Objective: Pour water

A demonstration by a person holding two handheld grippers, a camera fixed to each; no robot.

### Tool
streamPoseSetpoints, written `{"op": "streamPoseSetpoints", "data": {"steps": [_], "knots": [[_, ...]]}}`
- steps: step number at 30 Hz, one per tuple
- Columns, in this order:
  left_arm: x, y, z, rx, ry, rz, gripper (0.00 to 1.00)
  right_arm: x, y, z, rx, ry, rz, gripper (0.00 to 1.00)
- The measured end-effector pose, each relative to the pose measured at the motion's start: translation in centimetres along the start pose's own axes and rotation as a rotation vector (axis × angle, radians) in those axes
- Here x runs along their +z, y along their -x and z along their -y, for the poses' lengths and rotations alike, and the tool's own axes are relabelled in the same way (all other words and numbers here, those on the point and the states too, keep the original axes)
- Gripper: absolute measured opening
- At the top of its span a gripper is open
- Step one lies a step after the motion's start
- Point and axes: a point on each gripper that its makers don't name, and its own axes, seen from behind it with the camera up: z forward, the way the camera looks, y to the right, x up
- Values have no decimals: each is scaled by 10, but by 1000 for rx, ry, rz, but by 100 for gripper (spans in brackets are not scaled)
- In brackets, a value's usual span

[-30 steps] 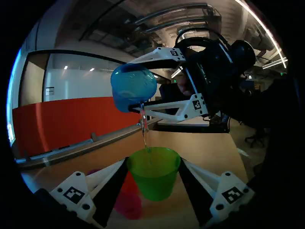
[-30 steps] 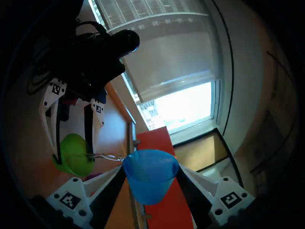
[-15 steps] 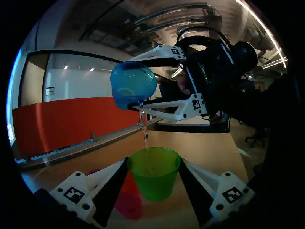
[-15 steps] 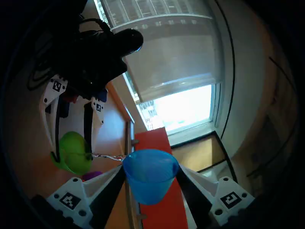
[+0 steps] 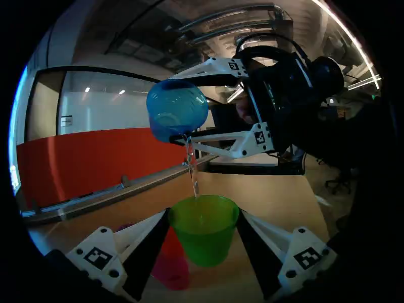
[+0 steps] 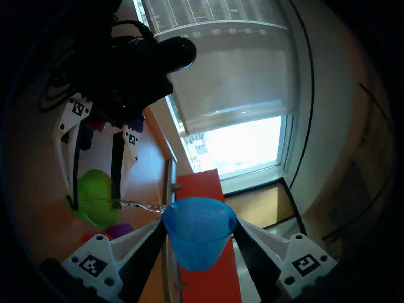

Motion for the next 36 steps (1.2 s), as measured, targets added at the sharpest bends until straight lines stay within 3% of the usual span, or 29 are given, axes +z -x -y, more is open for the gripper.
{"op": "streamPoseSetpoints", "data": {"steps": [36], "knots": [[3, 1, 2, -2, 0, 0, 90, 0, 4, -14, -109, 20, 0, 91]]}}
